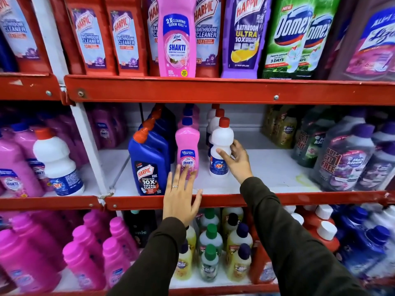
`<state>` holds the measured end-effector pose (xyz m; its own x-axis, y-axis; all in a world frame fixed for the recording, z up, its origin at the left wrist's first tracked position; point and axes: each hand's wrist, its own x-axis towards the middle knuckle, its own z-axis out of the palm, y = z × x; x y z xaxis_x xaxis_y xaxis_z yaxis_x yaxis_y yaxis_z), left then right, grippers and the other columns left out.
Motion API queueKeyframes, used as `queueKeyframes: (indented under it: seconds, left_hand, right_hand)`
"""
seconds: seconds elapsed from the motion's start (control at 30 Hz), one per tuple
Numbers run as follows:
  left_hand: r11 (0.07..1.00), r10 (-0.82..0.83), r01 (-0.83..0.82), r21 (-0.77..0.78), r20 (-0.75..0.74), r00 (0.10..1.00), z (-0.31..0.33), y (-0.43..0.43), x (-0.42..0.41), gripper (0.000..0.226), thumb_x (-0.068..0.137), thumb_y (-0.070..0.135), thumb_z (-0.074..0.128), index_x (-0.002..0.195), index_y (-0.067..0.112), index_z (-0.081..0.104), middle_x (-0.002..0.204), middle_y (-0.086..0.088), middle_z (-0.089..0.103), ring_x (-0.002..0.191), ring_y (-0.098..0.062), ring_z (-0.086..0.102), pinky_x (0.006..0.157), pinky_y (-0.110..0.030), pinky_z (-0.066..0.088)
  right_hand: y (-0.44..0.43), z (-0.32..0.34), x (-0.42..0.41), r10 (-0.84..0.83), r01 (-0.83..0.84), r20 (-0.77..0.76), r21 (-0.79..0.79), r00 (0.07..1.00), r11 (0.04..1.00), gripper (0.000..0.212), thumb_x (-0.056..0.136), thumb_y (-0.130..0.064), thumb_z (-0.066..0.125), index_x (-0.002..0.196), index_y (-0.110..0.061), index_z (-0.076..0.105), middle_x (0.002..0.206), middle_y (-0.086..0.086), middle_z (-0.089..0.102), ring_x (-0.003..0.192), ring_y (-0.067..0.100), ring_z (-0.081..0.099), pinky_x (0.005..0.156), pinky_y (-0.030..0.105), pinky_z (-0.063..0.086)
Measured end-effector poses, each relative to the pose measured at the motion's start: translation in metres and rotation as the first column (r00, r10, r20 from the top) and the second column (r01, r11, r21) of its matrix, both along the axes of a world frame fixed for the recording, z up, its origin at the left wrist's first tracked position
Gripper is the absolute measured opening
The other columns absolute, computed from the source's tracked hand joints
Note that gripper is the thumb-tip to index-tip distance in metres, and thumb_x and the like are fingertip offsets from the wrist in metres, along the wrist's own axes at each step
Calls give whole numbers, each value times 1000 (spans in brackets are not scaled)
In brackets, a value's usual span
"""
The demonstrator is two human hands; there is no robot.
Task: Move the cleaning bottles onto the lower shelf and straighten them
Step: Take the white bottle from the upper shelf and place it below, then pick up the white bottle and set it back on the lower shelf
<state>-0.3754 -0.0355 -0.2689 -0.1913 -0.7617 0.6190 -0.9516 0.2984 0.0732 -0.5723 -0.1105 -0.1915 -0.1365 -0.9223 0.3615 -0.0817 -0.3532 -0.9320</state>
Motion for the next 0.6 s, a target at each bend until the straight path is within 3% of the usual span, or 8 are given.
queueKeyframes:
  seconds: [0.13, 0.2, 0.3, 0.37, 0.47, 0.6]
  left_hand:
    - [1000, 9, -9, 2, 17, 1000, 1, 1, 0, 67, 100, 48, 33, 157, 13, 36, 166, -12, 32, 158, -31, 15, 128, -46, 4]
    - [1000, 2, -2, -7, 16, 1000, 1, 3, 0, 66, 100, 48, 34, 156, 12, 38, 165, -13, 34, 157, -31, 17, 128, -46, 5]
    - [1000, -8, 8, 11, -2, 1000, 3, 5, 0, 67, 100, 49, 30, 157, 14, 36, 167, -13, 30, 158, -29, 12, 129, -44, 2]
    - [999, -15, 15, 46, -12, 1000, 5, 8, 1, 70, 100, 51, 24, 159, 14, 30, 169, -11, 23, 158, -25, 0, 130, -42, -1]
    - [995, -51, 56, 80, -61, 997, 12, 16, 5, 72, 100, 51, 22, 161, 14, 23, 172, -9, 15, 156, -19, -10, 128, -38, -7]
    - [997, -75, 75, -9, -91, 993, 24, 35, 20, 67, 101, 45, 35, 161, 18, 24, 172, -6, 15, 160, -24, 1, 130, -39, -4]
  right_hand:
    - [2, -2, 1, -13, 13, -41, 17, 999, 1000, 54, 94, -18, 71, 143, -19, 48, 131, -3, 61, 122, 22, 59, 96, 34, 55]
    - [7, -3, 2, -26, 28, -82, 23, 996, 999, 60, 96, -19, 68, 150, -19, 40, 143, 3, 57, 130, 26, 56, 95, 32, 53]
    - [23, -7, 8, -84, 87, -187, 8, 979, 996, 73, 100, -24, 62, 160, -20, 20, 161, 8, 39, 144, 25, 42, 110, 37, 44]
    - [37, -13, 12, -199, 189, -339, -62, 919, 980, 72, 102, -30, 58, 161, -17, 18, 164, 11, 30, 151, 28, 31, 121, 39, 32]
    - [62, -23, 22, -358, 282, -558, -221, 749, 934, 64, 103, -34, 52, 159, -15, 24, 164, 12, 29, 155, 31, 22, 125, 55, 23]
    - [92, -24, 43, -441, 313, -620, -312, 649, 897, 65, 104, -43, 45, 160, -23, 20, 169, 8, 18, 159, 31, 6, 127, 56, 4]
